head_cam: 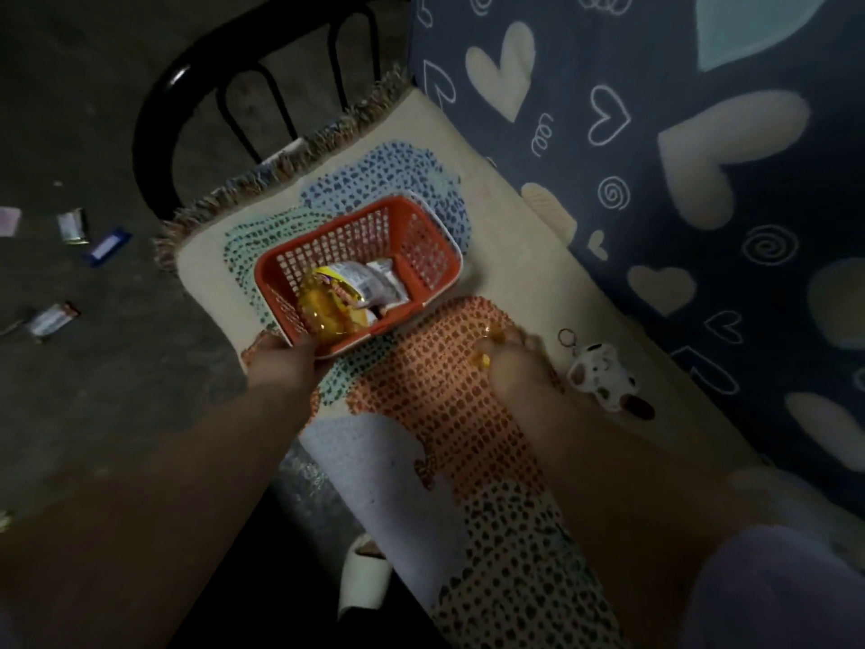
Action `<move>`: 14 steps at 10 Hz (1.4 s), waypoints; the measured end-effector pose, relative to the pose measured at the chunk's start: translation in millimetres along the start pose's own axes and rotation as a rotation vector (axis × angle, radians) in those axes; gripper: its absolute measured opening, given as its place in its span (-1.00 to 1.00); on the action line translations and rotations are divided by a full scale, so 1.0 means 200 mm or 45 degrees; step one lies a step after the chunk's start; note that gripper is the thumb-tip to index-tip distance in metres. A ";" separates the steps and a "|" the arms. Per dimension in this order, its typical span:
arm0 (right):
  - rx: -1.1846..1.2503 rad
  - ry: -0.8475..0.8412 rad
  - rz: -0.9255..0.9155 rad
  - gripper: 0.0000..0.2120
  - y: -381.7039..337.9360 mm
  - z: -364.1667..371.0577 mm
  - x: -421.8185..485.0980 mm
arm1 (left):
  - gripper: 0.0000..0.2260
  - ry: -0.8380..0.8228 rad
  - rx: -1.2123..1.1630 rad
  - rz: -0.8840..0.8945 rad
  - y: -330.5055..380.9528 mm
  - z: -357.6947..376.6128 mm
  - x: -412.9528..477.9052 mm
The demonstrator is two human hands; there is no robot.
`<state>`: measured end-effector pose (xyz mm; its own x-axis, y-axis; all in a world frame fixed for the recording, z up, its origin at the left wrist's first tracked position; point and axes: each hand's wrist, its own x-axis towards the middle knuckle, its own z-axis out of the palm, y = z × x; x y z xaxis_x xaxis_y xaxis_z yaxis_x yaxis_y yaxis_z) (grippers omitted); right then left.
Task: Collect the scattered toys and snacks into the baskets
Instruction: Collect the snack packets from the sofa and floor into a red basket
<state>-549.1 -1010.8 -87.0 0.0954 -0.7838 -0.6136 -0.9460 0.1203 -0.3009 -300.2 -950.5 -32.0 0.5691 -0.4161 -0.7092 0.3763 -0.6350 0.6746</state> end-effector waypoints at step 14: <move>0.374 0.506 0.312 -0.59 0.69 -0.44 -1.42 | -0.67 -0.600 0.692 0.015 -0.09 0.48 -1.14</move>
<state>-733.6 -826.0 109.8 -0.2948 -0.8742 -0.3858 -0.7943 0.4487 -0.4097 -507.4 -906.7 97.1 0.1484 -0.5838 -0.7982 -0.1147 -0.8119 0.5724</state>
